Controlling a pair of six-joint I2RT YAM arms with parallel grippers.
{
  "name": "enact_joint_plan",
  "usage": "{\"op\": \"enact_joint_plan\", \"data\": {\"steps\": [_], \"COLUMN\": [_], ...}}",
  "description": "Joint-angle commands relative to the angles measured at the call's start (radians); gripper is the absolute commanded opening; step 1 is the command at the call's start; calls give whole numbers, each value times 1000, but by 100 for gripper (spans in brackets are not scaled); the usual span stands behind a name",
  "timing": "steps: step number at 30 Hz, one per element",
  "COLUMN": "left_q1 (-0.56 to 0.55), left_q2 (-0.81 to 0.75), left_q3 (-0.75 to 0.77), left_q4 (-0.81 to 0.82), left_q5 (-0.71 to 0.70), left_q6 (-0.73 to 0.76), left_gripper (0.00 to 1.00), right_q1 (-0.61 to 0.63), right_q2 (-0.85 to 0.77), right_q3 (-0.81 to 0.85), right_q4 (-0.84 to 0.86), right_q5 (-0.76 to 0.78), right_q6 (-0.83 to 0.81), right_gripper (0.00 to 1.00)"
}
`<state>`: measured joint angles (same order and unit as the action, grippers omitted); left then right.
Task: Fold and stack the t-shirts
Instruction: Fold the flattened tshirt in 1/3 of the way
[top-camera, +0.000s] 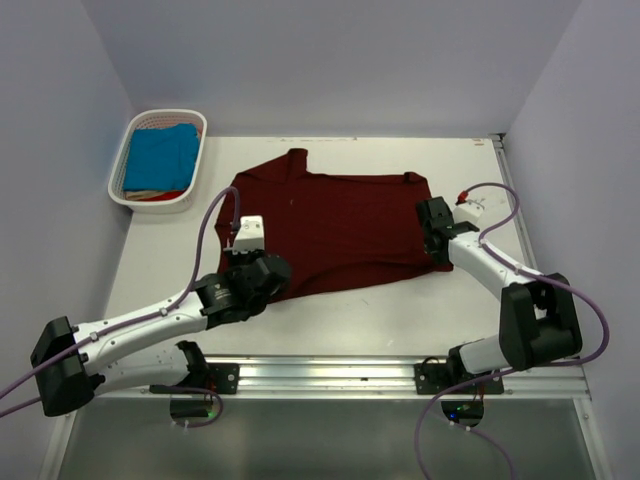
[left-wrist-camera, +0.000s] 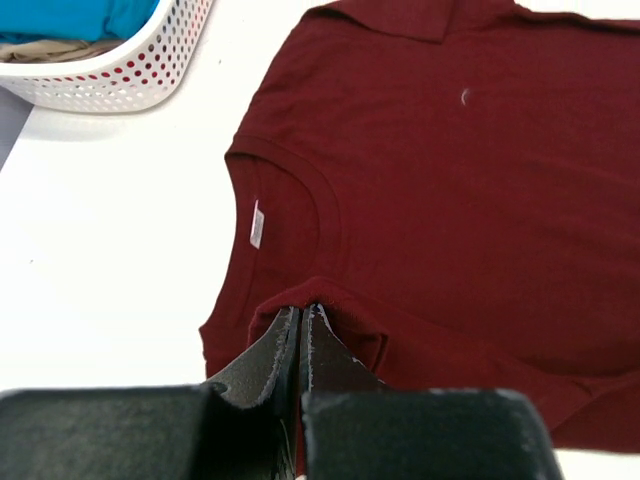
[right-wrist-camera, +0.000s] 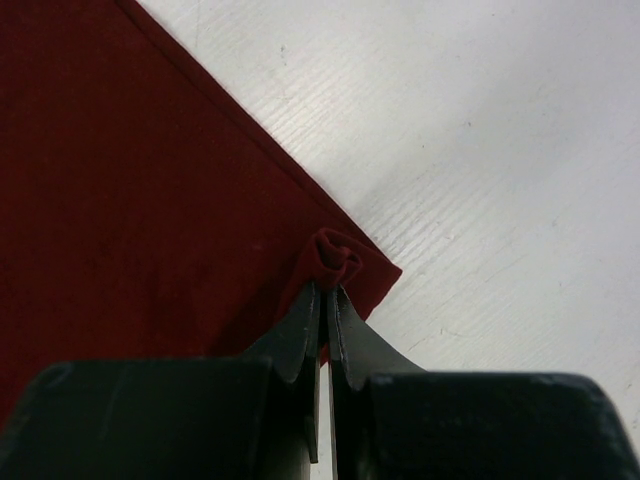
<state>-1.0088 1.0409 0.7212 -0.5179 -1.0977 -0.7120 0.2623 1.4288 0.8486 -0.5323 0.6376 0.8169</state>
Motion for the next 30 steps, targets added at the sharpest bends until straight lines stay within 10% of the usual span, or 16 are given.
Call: {"op": "enact_joint_plan", "data": {"steps": [1,30], "left_q1": [47,268], "left_q2": [2,160], "left_q3": [-16,81], "left_q4": [183,561], "left_q5": [-7,157], "left_q6": [135,445], "left_gripper": [0,0], "right_q1": [-5,-5], "right_q2": [4,-16], "right_q3": [35,24], "right_q4": [29,34], "right_q5": [42,68], "right_q6": [-7,-12], "right_gripper": [0,0]}}
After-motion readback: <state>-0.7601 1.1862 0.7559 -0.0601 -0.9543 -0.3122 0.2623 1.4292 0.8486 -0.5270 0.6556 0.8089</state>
